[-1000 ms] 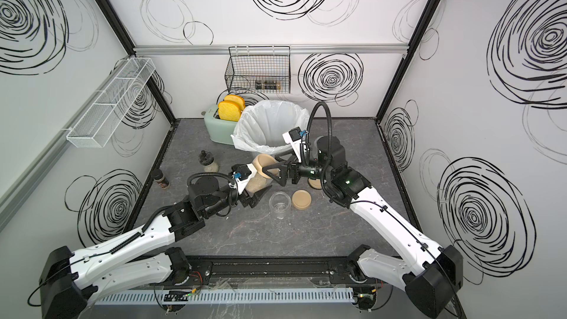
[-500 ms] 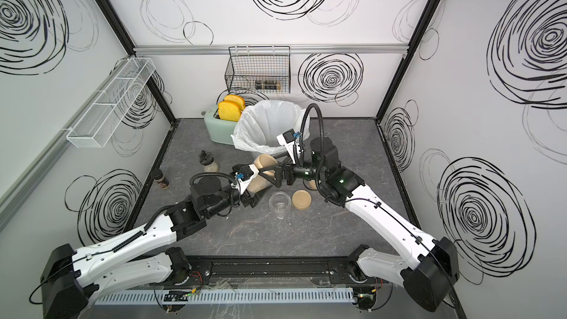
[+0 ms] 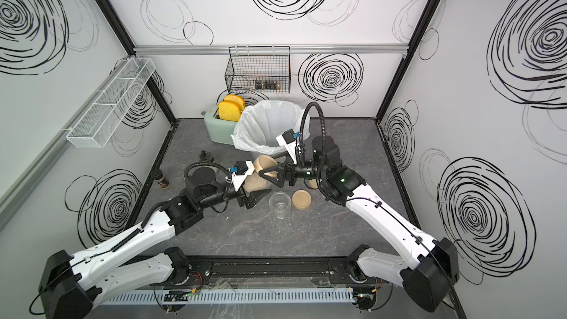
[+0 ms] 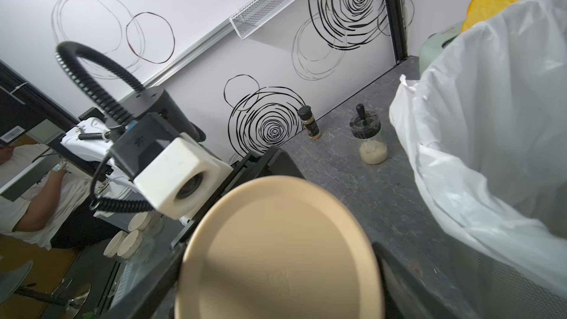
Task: Empty moldy rice from jars
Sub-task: Unscrew the lid from the jar.
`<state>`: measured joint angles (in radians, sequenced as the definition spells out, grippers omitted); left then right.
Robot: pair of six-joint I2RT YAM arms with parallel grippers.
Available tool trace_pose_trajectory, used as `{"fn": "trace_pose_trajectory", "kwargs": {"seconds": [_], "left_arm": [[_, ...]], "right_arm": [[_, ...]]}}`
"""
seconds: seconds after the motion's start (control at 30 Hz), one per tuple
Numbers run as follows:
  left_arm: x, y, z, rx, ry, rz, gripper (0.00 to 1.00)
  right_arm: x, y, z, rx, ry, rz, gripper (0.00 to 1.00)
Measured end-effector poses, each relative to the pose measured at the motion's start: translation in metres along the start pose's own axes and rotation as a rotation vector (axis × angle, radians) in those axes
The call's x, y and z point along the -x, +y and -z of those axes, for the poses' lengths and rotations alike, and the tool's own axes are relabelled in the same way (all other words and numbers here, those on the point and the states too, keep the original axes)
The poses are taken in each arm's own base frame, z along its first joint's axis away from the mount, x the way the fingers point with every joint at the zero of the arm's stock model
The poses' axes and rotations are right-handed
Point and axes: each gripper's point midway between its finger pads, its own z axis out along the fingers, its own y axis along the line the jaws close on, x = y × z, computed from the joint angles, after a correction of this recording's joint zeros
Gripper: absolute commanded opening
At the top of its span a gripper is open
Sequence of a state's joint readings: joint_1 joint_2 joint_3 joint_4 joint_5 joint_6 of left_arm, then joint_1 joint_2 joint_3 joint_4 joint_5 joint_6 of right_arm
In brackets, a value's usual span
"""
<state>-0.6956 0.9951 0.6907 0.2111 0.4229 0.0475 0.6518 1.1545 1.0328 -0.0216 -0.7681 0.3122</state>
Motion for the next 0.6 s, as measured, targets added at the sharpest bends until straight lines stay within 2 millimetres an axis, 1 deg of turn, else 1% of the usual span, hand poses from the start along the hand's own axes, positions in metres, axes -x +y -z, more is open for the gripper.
{"fn": "trace_pose_trajectory", "kwargs": {"seconds": [0.1, 0.23, 0.4, 0.6], "left_arm": [[0.009, -0.01, 0.005, -0.104, -0.034, 0.069, 0.76], [0.03, -0.024, 0.013, -0.243, -0.104, 0.15, 0.75], [0.054, -0.043, 0.022, -0.42, -0.182, 0.227, 0.75], [0.066, -0.062, 0.032, -0.593, -0.202, 0.292, 0.76]], "right_arm": [[0.006, 0.011, 0.002, 0.051, 0.011, 0.052, 0.64], [0.02, 0.033, 0.005, 0.14, 0.007, 0.149, 0.67], [0.034, 0.057, 0.012, 0.241, -0.005, 0.263, 0.67], [0.037, 0.079, 0.018, 0.386, 0.009, 0.351, 0.68]]}}
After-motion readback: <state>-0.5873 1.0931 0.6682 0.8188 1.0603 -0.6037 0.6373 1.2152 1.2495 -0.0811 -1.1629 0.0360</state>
